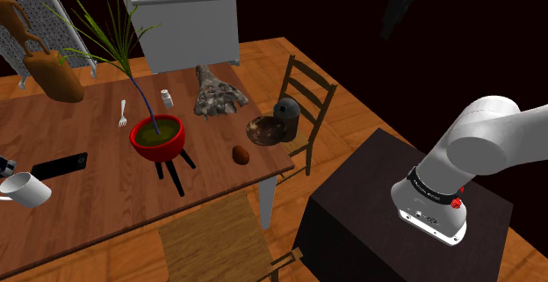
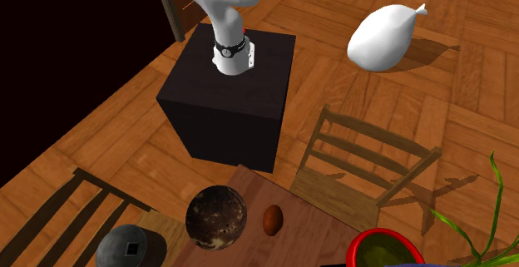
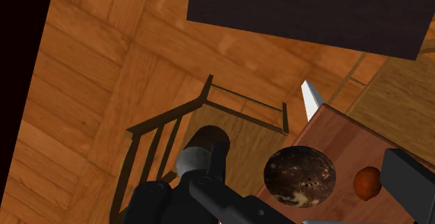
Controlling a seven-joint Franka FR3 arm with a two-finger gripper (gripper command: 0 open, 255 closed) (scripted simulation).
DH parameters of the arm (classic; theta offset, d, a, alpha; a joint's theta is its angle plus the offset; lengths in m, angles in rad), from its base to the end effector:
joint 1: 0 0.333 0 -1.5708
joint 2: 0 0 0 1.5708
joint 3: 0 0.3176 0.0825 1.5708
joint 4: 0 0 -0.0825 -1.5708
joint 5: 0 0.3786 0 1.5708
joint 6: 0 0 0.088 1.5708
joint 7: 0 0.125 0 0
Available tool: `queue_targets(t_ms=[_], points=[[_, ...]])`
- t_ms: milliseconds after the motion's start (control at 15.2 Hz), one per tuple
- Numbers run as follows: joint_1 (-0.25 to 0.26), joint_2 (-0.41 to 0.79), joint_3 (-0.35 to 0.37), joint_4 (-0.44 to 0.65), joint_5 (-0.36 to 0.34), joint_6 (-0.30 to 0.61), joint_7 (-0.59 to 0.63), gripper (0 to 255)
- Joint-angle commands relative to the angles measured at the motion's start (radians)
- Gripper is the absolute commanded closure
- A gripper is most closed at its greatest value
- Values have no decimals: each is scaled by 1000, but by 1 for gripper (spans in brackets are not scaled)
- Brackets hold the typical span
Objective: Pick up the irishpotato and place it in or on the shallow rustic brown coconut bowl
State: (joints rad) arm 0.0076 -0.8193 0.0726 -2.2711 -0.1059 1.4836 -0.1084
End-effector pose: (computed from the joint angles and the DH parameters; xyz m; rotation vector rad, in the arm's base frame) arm 0.2821 0.0172 0.6155 2.9732 0.2317 0.0399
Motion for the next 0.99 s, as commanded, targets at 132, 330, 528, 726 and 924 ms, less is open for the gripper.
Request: queue_targets(t_ms=[132,330,528,726,924], points=[[5,28,11,-36,16,56,22,0],[12,81,29,-82,39,143,53,0],[18,144,48,-117,60,230,82,0],[24,218,68,-141,79,319,110,0],[30,303,88,-153,94,406,138,0]])
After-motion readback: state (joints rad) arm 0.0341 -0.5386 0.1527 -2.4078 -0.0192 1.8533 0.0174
